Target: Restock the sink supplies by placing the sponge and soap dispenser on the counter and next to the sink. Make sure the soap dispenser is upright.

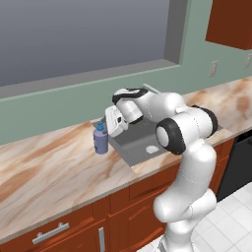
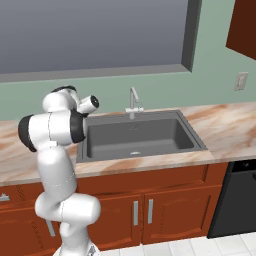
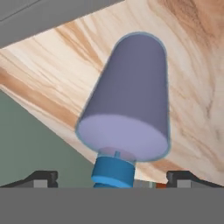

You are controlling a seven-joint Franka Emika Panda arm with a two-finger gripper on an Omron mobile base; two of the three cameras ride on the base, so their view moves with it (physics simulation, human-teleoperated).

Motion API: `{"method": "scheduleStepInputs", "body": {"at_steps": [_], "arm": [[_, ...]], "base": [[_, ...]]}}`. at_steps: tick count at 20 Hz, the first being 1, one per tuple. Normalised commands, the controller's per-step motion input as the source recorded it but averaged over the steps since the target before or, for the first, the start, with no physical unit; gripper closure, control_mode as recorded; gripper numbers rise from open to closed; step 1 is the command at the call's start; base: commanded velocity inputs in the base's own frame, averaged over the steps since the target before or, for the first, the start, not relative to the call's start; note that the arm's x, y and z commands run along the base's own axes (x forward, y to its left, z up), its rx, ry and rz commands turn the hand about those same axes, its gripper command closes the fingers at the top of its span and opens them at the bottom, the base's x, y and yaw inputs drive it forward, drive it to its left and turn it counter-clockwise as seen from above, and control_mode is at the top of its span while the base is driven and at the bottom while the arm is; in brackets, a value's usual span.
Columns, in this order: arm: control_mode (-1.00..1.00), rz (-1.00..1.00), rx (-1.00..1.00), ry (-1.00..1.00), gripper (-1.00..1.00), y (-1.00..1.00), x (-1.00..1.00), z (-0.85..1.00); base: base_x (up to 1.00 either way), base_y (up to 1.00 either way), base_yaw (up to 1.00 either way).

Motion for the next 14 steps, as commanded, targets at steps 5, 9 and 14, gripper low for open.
{"method": "scheduleStepInputs", "body": {"at_steps": [5,9,14], "arm": [[-1.0,0.0,0.0,-0.22,-1.0,-0.13,-0.52,0.35],[-1.0,0.0,0.0,-0.29,-1.0,-0.07,-0.84,0.66],[-1.0,0.0,-0.01,-0.33,-1.0,-0.08,-0.99,0.63]], "base": [[0.0,0.0,0.0],[0.0,0.0,0.0],[0.0,0.0,0.0]]}}
